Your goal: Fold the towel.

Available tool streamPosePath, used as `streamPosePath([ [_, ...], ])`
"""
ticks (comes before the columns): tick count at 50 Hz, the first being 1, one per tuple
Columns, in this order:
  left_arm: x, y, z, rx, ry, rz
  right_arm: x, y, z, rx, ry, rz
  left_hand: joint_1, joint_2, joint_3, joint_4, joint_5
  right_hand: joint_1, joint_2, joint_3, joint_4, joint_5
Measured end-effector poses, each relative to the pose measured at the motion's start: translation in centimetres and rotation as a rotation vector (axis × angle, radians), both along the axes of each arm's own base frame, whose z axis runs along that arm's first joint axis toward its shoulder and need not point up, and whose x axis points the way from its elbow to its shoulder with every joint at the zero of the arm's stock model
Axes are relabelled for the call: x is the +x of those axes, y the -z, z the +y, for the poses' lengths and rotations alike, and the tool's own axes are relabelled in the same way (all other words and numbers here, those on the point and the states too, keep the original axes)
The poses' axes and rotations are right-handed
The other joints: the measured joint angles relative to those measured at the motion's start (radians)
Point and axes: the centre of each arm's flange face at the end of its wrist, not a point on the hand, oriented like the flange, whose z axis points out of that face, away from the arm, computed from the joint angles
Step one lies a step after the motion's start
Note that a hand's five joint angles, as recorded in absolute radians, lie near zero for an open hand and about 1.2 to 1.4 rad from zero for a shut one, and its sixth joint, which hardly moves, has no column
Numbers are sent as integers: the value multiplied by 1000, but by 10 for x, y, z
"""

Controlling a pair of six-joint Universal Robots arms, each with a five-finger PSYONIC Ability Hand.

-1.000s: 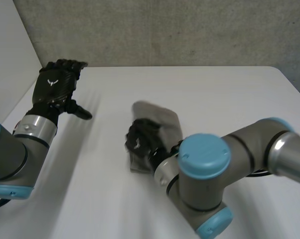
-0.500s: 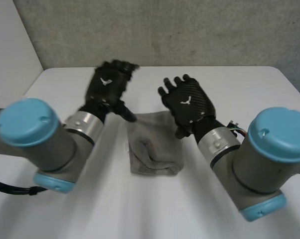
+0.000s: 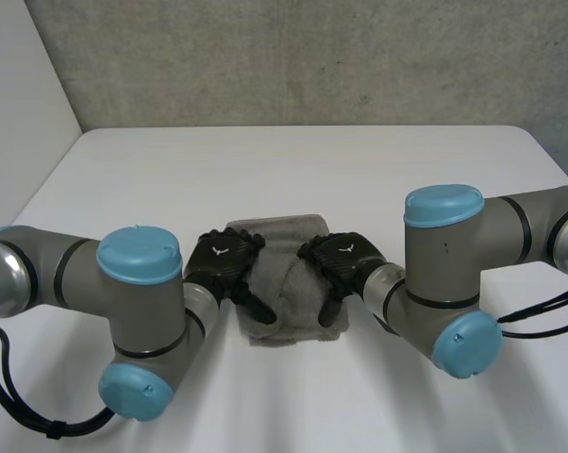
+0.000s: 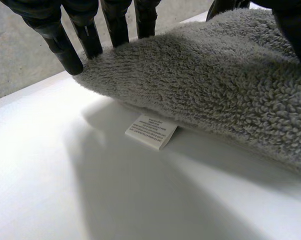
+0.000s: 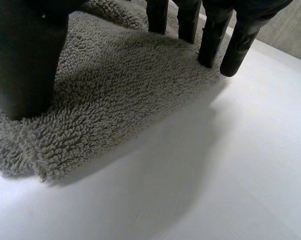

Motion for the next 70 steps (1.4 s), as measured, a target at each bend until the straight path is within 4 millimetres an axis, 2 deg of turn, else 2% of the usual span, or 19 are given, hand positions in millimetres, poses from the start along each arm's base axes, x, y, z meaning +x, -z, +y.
streamPosePath([
  [6, 1, -4, 0, -5, 2, 2, 0, -10, 0, -20, 1, -15, -1, -4, -5, 0, -1, 0, 0, 0, 0, 0],
  [11, -1, -28, -2, -56, 5, 42, -1, -38, 0, -76, 7, -52, -1, -4, -5, 0, -3, 0, 0, 0, 0, 0],
  [17, -1, -83, -3, -171, -1, 130, -8, -85, 2, -178, 26, -113, -2, -4, -5, 0, -4, 0, 0, 0, 0, 0],
  [20, 4, -118, -2, -239, -15, 178, -15, -110, 3, -235, 54, -140, -2, -4, -5, 0, -5, 0, 0, 0, 0, 0],
  [22, 11, -147, -2, -283, -35, 207, -21, -128, 3, -278, 90, -158, -5, -5, -6, 0, -6, 0, 0, 0, 0, 0],
  [26, 29, -186, -1, -323, -87, 240, -36, -158, 3, -351, 184, -182, -26, -27, -28, -26, -22, 0, 0, 0, 0, 0],
  [31, 46, -209, -1, -298, -141, 273, -54, -185, 2, -420, 298, -203, -32, -39, -39, -34, -25, 0, 0, 0, 0, 0],
  [36, 56, -212, -4, -240, -182, 296, -62, -197, 3, -447, 348, -210, -32, -39, -39, -34, -25, 0, 0, 0, 0, 0],
  [43, 64, -209, -11, -209, -215, 299, -67, -198, 0, -437, 371, -203, -32, -39, -39, -34, -25, 0, 0, 0, 0, 0],
  [56, 62, -207, -9, -201, -207, 292, -76, -202, -6, -432, 419, -227, -32, -39, -39, -34, -25, 0, 0, 0, 0, 0],
  [70, 62, -207, -8, -200, -206, 291, -76, -202, -6, -432, 419, -227, -32, -39, -39, -34, -25, 0, 0, 0, 0, 0],
])
